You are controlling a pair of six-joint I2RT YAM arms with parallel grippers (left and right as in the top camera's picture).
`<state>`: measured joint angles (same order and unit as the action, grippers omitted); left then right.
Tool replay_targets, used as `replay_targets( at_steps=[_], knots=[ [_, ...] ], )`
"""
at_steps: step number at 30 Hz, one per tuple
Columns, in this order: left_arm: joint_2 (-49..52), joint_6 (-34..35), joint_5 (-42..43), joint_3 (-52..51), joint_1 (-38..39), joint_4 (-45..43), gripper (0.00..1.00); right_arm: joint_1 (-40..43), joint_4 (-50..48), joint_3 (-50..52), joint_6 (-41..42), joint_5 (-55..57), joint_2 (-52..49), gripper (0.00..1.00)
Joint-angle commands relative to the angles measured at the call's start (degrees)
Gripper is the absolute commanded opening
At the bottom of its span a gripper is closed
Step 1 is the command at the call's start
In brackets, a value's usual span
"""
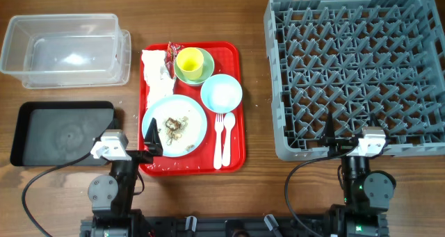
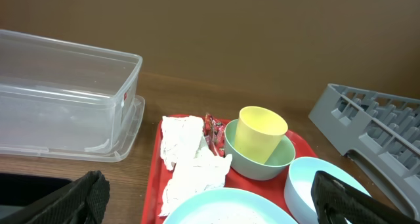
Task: Sort waste into correct bins and load items into the dishwasher rack
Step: 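Move the left gripper toward the white tissues on the red tray, then grasp the crumpled white tissue with the left gripper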
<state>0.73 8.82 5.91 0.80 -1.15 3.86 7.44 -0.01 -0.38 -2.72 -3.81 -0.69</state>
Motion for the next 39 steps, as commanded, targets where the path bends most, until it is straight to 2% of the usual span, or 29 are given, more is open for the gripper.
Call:
replay_targets(
  at_steps=[1,5,8,11,16,18,19,20,22,24,27,32,34,36,38,39],
  knots=[
    [-0.31,-1.11,0.68,-0.48,-0.35,-0.02,1.0,0.35,-0.09,0.09,-0.28,0.5,-0.11,1.0],
    [-0.31,-0.13,1.29,-0.48,-0.35,-0.11,1.0,0.35,-0.09,0.09,-0.28,0.5,-0.11,1.0],
    [-0.31,8.13,6.62,-0.48,-0.35,-2.16,1.0,0.35,-0.09,0.09,-0.28,0.5,-0.11,1.0],
    [-0.31,19.12,14.23,-0.48,-0.35,-8.33,1.0,0.35,-0.09,0.09,-0.28,0.5,-0.11,1.0],
    [-0.31,19.98,14.62,-0.48,-0.37,-18.1,1.0,0.35,-0.09,0.09,-0.28,0.5,-0.11,1.0],
    [-0.28,19.93,12.31,-0.09,-0.37,-22.36,1.0,0.35,-0.09,0.09,-0.31,0.5,-0.11,1.0],
    [-0.13,19.89,10.25,1.01,-0.37,-21.79,1.0,0.35,-0.09,0.09,-0.28,0.5,-0.11,1.0],
    [0.37,19.67,8.48,2.49,-0.37,-19.87,1.0,0.35,-0.09,0.09,-0.28,0.5,-0.11,1.0],
    [3.5,15.06,6.75,7.69,-0.37,-12.83,1.0,0.35,-0.09,0.09,-0.28,0.5,-0.11,1.0],
    [11.54,9.94,5.38,16.02,-0.37,-4.52,1.0,0.35,-0.09,0.09,-0.28,0.5,-0.11,1.0],
    [28.5,4.9,5.11,32.44,-0.35,11.45,1.0,0.35,-0.09,0.09,-0.28,0.5,-0.11,1.0],
    [61.59,3.56,5.57,66.38,-0.2,43.52,1.0,0.35,-0.09,0.09,-0.28,0.5,-0.11,1.0],
    [70.1,3.58,10.4,74.6,-0.2,48.81,1.0,0.35,-0.09,0.09,-0.28,0.5,-0.11,1.0],
    [75.95,3.58,16.31,78.36,-0.2,48.24,1.0,0.35,-0.09,0.09,-0.28,0.5,-0.11,1.0],
    [79.62,3.63,14.25,79.52,0.66,45.83,1.0,0.35,-0.09,0.09,-0.28,0.5,-0.11,1.0],
    [81.79,4.31,9.73,80.61,1.57,45.97,0.99,0.35,-0.09,0.09,-0.28,0.5,-0.11,1.0]
  ],
)
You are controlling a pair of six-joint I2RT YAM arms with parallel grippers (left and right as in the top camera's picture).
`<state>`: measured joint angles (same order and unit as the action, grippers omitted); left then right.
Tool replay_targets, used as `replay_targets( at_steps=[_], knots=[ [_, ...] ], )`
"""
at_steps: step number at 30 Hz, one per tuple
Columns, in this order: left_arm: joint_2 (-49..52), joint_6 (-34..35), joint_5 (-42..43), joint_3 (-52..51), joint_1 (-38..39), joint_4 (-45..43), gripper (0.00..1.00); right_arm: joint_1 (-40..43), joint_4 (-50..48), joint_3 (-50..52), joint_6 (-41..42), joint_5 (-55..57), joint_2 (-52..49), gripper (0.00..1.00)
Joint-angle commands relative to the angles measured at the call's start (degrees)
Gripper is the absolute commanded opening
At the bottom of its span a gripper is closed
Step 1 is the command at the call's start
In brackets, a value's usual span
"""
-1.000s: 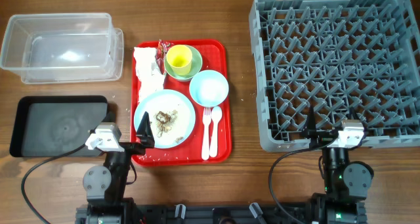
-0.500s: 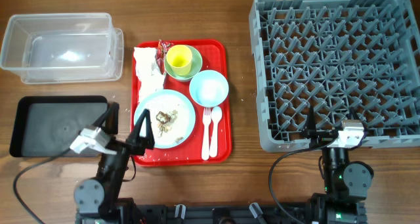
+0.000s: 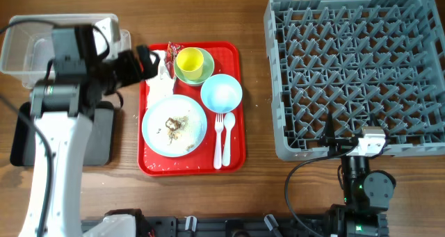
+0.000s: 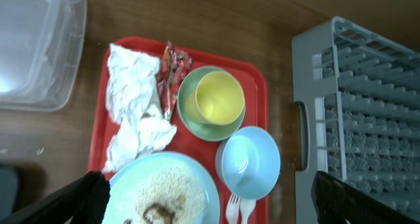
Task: Sort waste into correct bins and load items into the dishwasher rack
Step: 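Grasp the crumpled white tissue with the left gripper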
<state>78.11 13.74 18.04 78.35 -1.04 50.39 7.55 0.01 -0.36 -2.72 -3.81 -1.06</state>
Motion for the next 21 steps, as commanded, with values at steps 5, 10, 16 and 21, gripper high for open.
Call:
replay_targets(
  at_steps=[5,10,16,21],
  knots=[
    [19.85,1.68,-19.67,11.98,5.07,8.22,1.0,0.24,-0.11,0.07,-0.31,0.5,0.26,1.0],
    [27.04,1.66,-19.65,11.98,5.01,3.43,1.0,0.24,-0.11,0.07,-0.31,0.5,0.26,1.0],
    [32.48,1.66,-19.21,11.98,5.11,0.44,1.0,0.24,-0.11,0.07,-0.28,0.5,0.26,1.0],
    [38.12,1.68,-18.95,11.98,5.11,0.35,0.69,0.24,-0.11,0.07,-0.31,0.5,0.26,1.0]
  ],
)
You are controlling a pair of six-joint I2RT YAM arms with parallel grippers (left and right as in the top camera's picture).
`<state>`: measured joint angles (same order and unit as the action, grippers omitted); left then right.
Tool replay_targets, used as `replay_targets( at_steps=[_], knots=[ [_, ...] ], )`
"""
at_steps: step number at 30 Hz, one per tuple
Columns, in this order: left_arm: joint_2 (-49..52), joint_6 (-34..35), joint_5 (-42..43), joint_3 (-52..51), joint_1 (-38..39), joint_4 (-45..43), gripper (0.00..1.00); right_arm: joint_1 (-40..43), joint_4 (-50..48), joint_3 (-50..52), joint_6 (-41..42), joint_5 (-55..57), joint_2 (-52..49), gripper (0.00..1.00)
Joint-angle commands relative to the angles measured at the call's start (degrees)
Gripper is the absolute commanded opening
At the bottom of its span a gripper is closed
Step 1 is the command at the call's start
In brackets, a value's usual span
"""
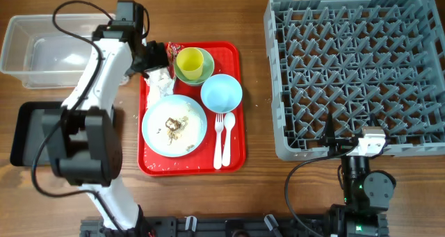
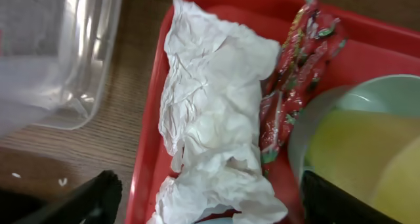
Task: Sort waste into correct bins and load items into the dishwasher rack
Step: 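Grasp the crumpled white tissue with the left gripper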
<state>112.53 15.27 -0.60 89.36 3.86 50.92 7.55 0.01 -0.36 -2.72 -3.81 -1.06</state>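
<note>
A crumpled white napkin lies along the left edge of the red tray, with a red snack wrapper beside it. My left gripper is open low over the napkin, one finger at each side of it, and holds nothing. In the overhead view the left gripper covers the tray's far left corner. A yellow cup stands in a green bowl. Nearer are a blue bowl, a plate with food scraps and a white fork and spoon. My right gripper rests by the rack's front edge.
The grey dishwasher rack fills the right side. A clear plastic bin stands at the far left, close beside the tray. In front of it lies a black bin, partly under my left arm.
My left gripper was higher over the tray's left part, with the whole tray in its view. Now it is low and close over the napkin, still open. The right arm has not moved.
At first both arms rested at the table's front edge, the left one by the tray's near left corner. Then the left arm was raised above the left of the tray, gripper open. Now it is down at the napkin by the wrapper.
</note>
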Motion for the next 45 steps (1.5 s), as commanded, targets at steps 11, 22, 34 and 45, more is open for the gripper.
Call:
replay_targets(
  at_steps=[11,22,34,45],
  knots=[
    [5.79,0.13,-0.09,0.85,0.22,-0.48,0.39,0.24,-0.11,0.07,-0.28,0.5,0.26,1.0],
    [7.02,0.22,2.14,0.66,0.22,-1.01,0.04,0.24,-0.11,0.07,-0.28,0.5,0.26,1.0],
    [-10.54,1.95,3.8,0.66,0.22,5.14,0.04,0.24,-0.11,0.07,-0.28,0.5,0.26,1.0],
    [-20.17,3.43,3.08,0.66,-0.46,0.96,0.04,0.24,-0.11,0.07,-0.28,0.5,0.26,1.0]
  ],
)
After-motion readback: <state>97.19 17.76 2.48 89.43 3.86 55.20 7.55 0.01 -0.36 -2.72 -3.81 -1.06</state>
